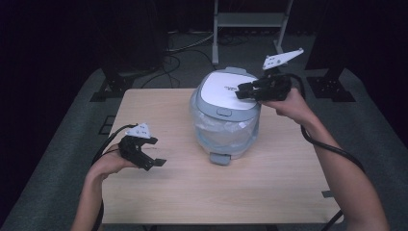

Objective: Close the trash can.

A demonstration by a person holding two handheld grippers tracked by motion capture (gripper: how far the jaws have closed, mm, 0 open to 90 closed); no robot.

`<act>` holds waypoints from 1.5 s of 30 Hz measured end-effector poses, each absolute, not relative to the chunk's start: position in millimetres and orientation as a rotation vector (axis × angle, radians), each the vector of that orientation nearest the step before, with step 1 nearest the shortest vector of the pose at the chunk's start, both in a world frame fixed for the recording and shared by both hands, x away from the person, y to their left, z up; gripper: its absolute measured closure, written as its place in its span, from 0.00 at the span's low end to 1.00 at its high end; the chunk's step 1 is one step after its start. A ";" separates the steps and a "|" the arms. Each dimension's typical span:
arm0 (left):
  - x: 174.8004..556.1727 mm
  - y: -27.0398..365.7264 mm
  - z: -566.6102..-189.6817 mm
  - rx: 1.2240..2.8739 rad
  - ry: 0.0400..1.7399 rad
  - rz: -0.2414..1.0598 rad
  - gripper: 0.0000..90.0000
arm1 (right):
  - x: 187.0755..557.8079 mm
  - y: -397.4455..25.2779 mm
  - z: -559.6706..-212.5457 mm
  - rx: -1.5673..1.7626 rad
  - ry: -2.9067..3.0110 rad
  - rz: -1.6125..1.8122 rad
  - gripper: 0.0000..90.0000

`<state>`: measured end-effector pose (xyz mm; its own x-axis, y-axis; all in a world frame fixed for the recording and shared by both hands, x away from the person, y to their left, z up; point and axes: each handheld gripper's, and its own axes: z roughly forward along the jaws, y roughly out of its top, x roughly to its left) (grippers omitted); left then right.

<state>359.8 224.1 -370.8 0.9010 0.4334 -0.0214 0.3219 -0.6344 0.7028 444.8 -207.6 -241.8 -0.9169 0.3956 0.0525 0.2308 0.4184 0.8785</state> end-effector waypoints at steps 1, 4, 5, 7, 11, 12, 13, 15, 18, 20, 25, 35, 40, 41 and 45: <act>360.1 224.8 -370.5 2.300 0.542 0.191 0.09 | 444.2 -213.8 -241.5 0.572 2.499 1.504 0.68; 360.7 226.4 -368.4 2.301 0.545 0.201 0.09 | 441.7 -230.5 -242.2 0.614 2.484 1.477 0.66; 360.6 226.4 -368.0 2.299 0.546 0.202 0.09 | 440.6 -236.3 -243.2 0.631 2.480 1.469 0.65; 360.1 227.1 -366.2 2.289 0.542 0.208 0.09 | 438.7 -243.1 -244.8 0.649 2.477 1.450 0.64; 359.1 227.7 -365.5 2.288 0.543 0.214 0.09 | 435.3 -256.0 -249.5 0.679 2.465 1.444 0.62; 358.9 228.0 -365.8 2.286 0.542 0.214 0.09 | 434.7 -258.0 -250.4 0.686 2.463 1.445 0.61; 358.8 228.2 -365.8 2.285 0.543 0.215 0.09 | 433.4 -261.8 -252.4 0.697 2.456 1.444 0.60; 358.9 228.7 -366.2 2.282 0.545 0.216 0.09 | 432.0 -266.5 -254.3 0.710 2.449 1.446 0.59; 358.5 229.2 -366.3 2.283 0.545 0.217 0.09 | 430.2 -273.9 -257.1 0.732 2.437 1.453 0.58; 358.3 229.9 -366.6 2.275 0.549 0.221 0.09 | 429.3 -279.3 -260.1 0.755 2.429 1.453 0.56; 358.0 230.8 -368.9 2.266 0.554 0.222 0.09 | 427.7 -289.3 -269.1 0.803 2.423 1.446 0.51; 357.9 230.4 -376.6 2.267 0.566 0.207 0.09 | 423.2 -303.5 -292.4 0.883 2.418 1.441 0.39; 357.5 228.7 -381.9 2.257 0.578 0.197 0.09 | 421.2 -306.9 -306.1 0.909 2.433 1.432 0.36; 357.4 228.6 -382.7 2.256 0.577 0.198 0.09 | 420.5 -307.5 -310.0 0.912 2.439 1.431 0.36; 356.4 227.4 -386.5 2.254 0.583 0.196 0.07 | 418.1 -308.3 -318.3 0.918 2.450 1.423 0.34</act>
<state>356.4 227.4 -386.5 0.8825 0.4683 -0.0430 0.3472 -0.5873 0.7311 418.1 -308.3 -318.3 -0.7980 0.5813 0.1593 0.4264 0.3576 0.8309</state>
